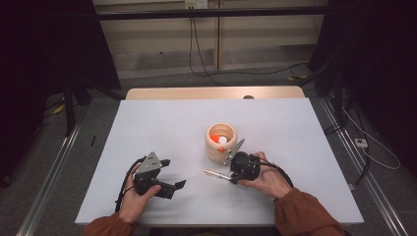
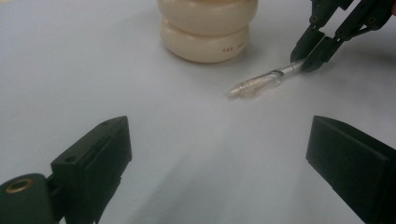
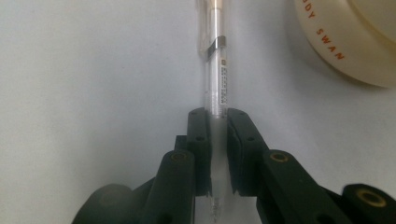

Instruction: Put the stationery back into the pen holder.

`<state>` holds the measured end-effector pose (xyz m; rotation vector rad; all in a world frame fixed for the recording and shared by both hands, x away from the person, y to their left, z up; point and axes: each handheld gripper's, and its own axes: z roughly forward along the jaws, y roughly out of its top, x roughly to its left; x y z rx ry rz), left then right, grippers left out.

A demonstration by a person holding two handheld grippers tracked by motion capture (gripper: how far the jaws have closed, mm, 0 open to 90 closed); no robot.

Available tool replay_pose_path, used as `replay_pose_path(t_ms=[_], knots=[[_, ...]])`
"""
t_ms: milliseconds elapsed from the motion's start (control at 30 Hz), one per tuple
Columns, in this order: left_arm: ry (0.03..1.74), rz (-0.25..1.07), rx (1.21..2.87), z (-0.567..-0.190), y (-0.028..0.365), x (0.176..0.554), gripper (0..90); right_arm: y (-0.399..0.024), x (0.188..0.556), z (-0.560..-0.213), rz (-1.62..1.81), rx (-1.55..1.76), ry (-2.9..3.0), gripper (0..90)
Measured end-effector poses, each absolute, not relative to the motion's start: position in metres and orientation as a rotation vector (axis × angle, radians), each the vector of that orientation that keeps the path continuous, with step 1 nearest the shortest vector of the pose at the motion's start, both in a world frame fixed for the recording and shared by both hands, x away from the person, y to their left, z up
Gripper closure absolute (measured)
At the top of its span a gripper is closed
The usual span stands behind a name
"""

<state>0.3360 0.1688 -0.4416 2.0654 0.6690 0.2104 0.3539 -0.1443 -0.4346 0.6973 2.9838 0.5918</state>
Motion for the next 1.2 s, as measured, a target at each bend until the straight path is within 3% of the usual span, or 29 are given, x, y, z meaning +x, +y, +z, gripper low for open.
replay_pose_path(t_ms=[567,1200], knots=[[0.668,0.133,2.048,-0.427,0.174,0.339,6.3,-0.173,0.348,-0.422,0.85,0.74,2.986,80.4],[0.523,0.039,2.195,-0.411,0.156,0.335,13.3,-0.181,0.33,-0.414,0.929,0.624,3.02,80.3]])
